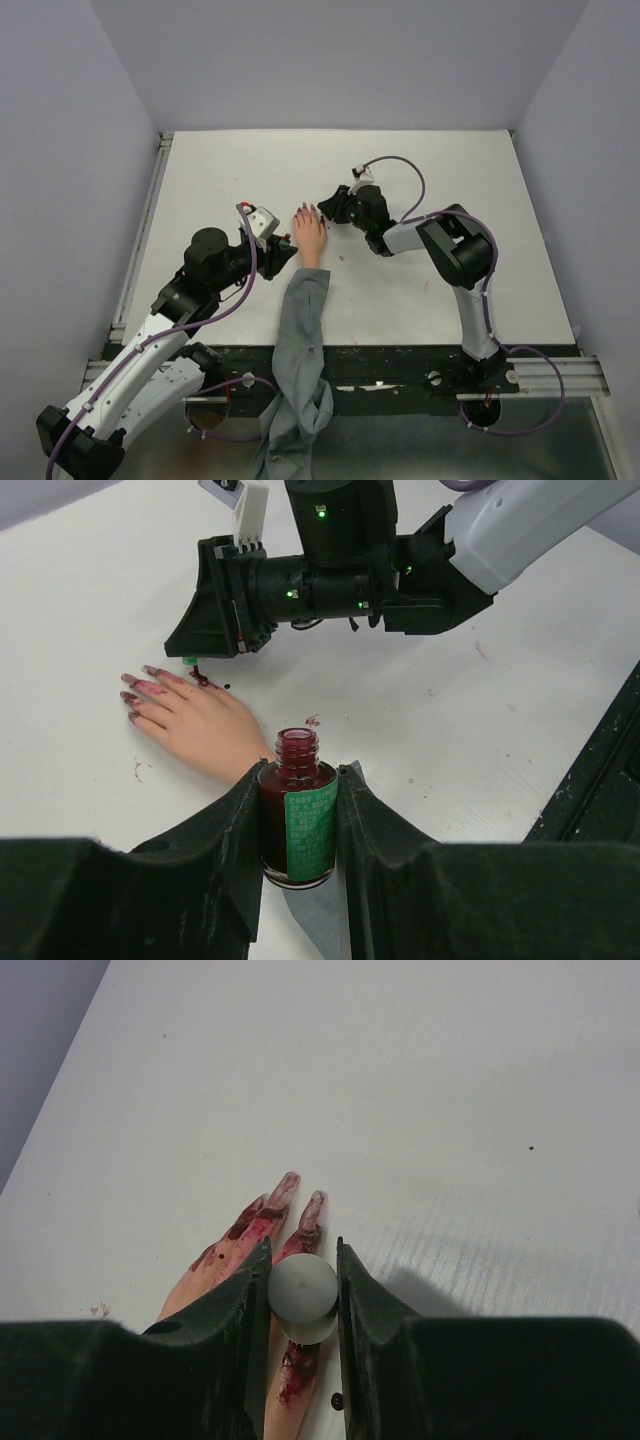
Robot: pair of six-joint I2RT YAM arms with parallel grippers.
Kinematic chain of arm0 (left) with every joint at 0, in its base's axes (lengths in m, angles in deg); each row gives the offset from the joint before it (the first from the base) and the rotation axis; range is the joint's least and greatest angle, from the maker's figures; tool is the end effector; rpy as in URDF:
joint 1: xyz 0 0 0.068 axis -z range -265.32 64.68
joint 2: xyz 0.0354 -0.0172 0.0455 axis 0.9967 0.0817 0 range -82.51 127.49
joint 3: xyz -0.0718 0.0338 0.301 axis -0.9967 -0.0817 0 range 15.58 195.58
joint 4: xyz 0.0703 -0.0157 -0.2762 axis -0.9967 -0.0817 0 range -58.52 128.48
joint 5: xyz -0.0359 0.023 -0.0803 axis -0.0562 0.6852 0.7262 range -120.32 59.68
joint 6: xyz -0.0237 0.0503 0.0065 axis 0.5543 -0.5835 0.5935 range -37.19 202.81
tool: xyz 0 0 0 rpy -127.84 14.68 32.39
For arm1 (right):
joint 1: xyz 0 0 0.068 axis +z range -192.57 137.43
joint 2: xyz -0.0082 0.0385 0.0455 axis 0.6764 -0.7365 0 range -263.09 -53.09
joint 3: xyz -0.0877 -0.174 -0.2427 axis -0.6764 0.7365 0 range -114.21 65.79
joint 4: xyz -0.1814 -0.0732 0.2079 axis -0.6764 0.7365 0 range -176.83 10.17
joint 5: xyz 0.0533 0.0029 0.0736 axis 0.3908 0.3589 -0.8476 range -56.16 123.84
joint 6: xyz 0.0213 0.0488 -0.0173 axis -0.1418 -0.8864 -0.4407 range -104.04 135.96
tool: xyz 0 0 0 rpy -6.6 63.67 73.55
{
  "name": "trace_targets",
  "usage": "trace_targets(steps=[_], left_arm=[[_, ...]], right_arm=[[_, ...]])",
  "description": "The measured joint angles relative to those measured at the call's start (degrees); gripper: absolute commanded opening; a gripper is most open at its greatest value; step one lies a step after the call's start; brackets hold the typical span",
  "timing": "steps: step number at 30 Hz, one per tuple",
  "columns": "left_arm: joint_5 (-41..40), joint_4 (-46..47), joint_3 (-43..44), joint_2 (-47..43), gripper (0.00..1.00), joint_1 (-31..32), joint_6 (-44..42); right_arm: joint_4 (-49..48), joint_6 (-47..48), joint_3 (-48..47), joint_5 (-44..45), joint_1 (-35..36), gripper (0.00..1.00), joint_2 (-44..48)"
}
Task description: Paint the nails
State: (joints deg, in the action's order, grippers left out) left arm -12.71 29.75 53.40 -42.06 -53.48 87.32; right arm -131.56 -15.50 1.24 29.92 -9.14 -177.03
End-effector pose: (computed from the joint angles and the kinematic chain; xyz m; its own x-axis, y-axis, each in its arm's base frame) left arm 0.1387 -0.0999 0.3363 -0.2261 0.0522 -0.9727 0.7393 0.6594 -0.1365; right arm 0.4056 0.2708 0.1346 -0.4960 0.2966 -0.8161 -0.4055 0.7520 0.5197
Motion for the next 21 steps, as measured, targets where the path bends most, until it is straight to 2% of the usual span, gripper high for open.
trace_targets(steps=[21], left_arm=[[0.0,0.0,0.0,0.0,0.00,0.0,0.0]], right_arm=[[1.6,0.0,-3.3,0.3,0.0,0.01,-1.8]])
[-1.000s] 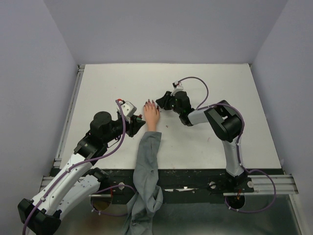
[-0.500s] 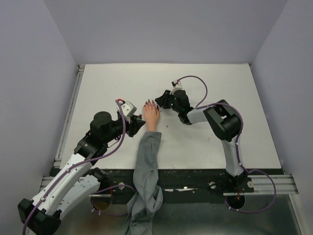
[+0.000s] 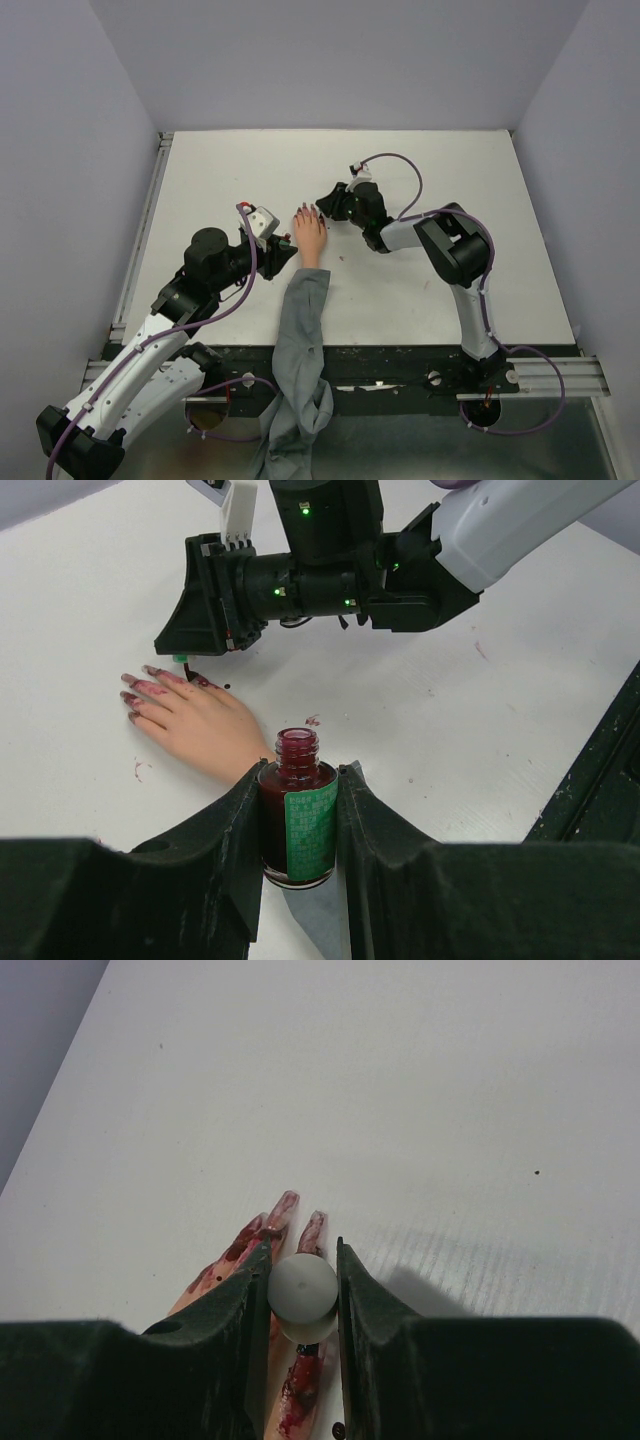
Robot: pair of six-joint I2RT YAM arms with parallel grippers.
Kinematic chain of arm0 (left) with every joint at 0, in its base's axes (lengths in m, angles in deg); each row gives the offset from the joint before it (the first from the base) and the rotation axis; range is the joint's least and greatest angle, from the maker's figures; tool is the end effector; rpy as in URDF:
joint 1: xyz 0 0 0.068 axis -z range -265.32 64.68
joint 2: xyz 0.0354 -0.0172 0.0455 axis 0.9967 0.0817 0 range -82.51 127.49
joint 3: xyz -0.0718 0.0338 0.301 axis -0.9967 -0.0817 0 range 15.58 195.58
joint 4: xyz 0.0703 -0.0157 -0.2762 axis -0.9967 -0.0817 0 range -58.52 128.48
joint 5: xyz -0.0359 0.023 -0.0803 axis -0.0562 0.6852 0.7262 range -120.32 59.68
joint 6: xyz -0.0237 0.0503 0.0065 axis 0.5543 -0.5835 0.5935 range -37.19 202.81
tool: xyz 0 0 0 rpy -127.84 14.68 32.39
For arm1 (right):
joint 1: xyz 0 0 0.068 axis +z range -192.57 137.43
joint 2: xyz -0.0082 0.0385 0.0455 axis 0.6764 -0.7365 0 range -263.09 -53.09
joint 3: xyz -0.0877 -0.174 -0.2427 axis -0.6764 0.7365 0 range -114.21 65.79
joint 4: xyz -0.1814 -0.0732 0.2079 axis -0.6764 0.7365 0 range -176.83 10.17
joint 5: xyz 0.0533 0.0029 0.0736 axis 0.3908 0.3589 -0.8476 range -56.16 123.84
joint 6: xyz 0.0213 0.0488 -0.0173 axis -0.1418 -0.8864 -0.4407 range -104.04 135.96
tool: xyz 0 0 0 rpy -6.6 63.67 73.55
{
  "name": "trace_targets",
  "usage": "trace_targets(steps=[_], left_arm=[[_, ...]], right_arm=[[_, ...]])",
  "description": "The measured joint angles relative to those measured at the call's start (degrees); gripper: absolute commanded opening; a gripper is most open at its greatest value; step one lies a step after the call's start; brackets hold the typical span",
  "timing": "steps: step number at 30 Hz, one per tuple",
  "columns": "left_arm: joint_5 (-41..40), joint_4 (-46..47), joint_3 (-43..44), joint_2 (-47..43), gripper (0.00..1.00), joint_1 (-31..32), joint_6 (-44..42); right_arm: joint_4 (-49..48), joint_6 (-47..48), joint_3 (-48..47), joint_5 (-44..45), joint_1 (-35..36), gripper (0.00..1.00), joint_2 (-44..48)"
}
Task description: Paint the nails
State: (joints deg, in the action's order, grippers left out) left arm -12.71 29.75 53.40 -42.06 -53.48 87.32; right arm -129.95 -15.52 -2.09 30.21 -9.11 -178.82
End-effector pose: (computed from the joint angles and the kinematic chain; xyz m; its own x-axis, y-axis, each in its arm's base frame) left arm 0.1387 -0.0999 0.3363 -0.2261 0.0522 -0.9727 0.7393 0.6594 -0.1365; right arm 0.4165 0.2781 0.1342 -0.4951 0.2976 -0.8163 -0.4019 0.7545 0.5188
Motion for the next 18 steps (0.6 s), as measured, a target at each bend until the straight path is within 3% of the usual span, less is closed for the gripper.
trace_targets(steps=[18], left_arm=[[0.0,0.0,0.0,-0.4,0.00,0.0,0.0]], right_arm=[[0.3,0.1,-0.5,2.8,0.0,0.01,-0.3]])
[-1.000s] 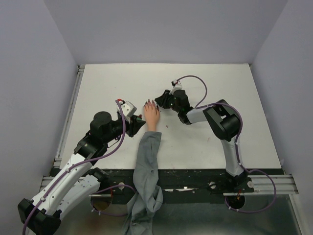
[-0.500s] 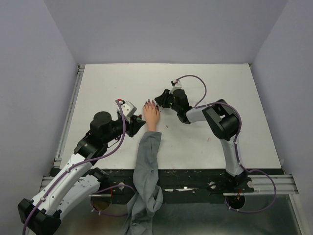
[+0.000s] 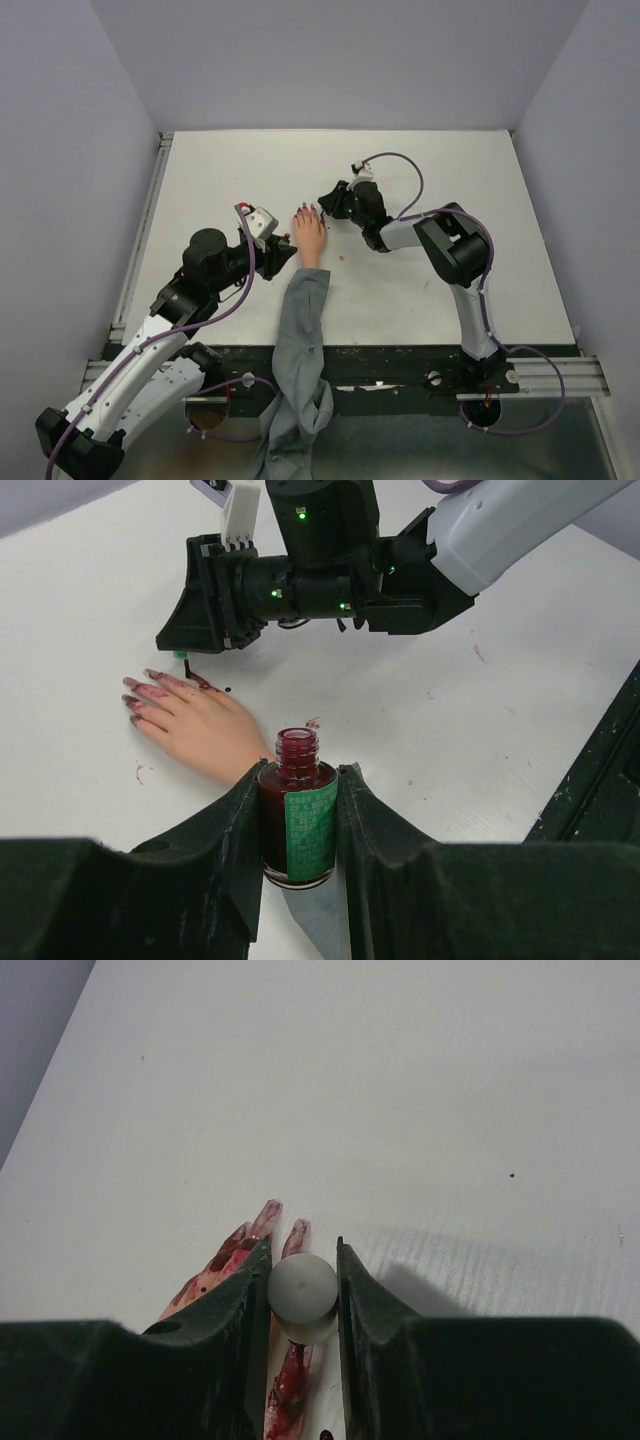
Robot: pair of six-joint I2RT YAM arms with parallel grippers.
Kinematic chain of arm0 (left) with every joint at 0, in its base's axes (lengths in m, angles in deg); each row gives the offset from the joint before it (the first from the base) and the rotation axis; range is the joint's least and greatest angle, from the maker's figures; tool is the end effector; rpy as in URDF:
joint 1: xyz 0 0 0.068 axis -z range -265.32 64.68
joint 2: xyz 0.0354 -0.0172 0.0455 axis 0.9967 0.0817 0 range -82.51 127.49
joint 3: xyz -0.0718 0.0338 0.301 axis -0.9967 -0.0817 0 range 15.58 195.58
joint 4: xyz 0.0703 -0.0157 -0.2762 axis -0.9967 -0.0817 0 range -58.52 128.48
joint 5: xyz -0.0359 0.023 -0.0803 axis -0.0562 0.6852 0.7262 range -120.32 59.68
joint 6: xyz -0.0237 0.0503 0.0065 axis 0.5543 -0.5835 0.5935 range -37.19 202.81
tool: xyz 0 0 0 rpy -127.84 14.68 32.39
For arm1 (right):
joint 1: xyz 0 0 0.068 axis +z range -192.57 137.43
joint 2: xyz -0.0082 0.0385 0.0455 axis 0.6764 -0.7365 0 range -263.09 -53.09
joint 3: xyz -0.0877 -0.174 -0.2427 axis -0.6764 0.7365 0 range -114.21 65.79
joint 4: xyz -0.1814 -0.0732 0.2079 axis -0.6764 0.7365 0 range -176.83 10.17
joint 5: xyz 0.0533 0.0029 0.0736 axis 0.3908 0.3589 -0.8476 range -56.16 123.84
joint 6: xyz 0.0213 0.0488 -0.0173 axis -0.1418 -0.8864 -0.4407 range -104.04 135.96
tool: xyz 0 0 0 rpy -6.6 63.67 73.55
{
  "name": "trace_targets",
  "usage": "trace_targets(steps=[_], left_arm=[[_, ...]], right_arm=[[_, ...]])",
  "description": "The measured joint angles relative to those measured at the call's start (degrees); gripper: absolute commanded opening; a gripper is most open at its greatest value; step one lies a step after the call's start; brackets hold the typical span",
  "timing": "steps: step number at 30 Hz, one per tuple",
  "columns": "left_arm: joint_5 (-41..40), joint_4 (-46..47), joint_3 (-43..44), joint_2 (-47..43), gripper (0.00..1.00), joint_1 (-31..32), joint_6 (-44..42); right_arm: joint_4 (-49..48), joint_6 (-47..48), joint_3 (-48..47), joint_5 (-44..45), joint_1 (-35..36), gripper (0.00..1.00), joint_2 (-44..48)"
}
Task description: Paint the nails
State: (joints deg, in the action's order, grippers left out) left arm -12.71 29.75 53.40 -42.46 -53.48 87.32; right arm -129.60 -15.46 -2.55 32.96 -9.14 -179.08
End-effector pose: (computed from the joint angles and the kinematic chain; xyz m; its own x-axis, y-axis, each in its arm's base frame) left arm 0.1374 -0.0991 0.3373 -0.2203 0.0486 -0.9742 0.7401 0.6589 -0.1345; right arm 0.4192 0.2773 0.1337 -0.4766 0.3100 -0.8226 -0.3688 0.7789 0.5072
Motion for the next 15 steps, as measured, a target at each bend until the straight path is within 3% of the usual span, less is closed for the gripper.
trace_targets(steps=[15], left_arm=[[0.0,0.0,0.0,-1.1,0.00,0.0,0.0]], right_arm=[[-0.5,0.2,2.2,1.7,0.0,0.01,4.2]])
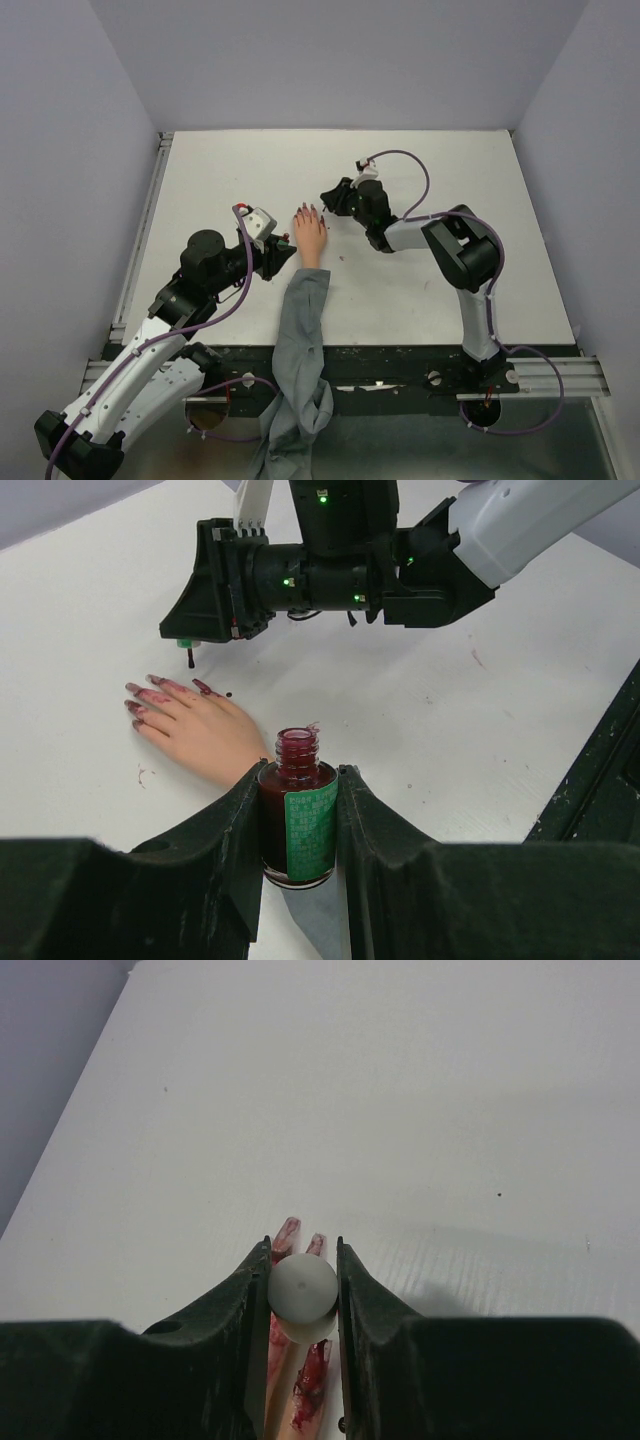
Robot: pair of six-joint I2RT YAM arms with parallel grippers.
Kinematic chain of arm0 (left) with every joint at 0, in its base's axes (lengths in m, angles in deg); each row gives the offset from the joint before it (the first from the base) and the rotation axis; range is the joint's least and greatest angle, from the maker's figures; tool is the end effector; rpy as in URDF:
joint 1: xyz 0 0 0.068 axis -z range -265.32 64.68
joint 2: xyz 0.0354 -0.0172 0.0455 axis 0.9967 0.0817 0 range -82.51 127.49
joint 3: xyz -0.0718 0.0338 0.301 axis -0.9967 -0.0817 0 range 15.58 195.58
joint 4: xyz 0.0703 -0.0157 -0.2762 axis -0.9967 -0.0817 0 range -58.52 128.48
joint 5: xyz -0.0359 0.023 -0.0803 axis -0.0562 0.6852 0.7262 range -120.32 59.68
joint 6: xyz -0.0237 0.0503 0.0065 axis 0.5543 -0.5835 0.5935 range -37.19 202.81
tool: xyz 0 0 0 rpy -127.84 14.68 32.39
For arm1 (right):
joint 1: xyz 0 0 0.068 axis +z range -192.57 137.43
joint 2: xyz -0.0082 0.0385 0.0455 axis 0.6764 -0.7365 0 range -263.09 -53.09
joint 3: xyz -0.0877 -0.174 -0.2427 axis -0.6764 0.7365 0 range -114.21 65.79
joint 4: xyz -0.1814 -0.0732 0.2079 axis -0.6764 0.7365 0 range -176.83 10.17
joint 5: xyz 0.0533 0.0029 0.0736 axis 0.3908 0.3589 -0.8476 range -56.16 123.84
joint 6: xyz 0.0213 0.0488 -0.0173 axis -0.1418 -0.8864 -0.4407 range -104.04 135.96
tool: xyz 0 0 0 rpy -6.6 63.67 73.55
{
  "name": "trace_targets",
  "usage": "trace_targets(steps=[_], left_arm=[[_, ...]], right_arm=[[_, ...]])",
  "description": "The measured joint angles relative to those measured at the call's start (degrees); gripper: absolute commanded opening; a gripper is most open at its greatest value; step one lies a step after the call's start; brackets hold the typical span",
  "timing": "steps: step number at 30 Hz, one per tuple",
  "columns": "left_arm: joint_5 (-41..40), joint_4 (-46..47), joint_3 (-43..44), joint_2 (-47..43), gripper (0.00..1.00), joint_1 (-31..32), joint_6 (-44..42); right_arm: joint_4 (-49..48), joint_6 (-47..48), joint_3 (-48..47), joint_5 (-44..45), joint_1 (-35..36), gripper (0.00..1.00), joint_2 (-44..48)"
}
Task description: Paint the nails
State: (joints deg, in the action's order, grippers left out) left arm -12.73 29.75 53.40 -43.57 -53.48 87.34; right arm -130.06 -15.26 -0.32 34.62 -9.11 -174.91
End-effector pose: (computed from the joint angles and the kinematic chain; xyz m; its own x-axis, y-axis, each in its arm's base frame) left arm 0.1337 -0.0968 0.3401 -0.2045 0.0384 -0.9781 0.7420 0.6578 -0.1293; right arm 0.4107 0.2707 0.1574 -0.4343 0.3343 -0.8364 -0.3684 0.7815 0.5036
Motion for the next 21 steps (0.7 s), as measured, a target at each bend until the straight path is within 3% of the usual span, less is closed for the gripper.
trace_targets(steps=[21], left_arm=[[0.0,0.0,0.0,0.0,0.00,0.0,0.0]], right_arm=[[0.5,0.0,2.6,0.0,0.9,0.01,0.5]])
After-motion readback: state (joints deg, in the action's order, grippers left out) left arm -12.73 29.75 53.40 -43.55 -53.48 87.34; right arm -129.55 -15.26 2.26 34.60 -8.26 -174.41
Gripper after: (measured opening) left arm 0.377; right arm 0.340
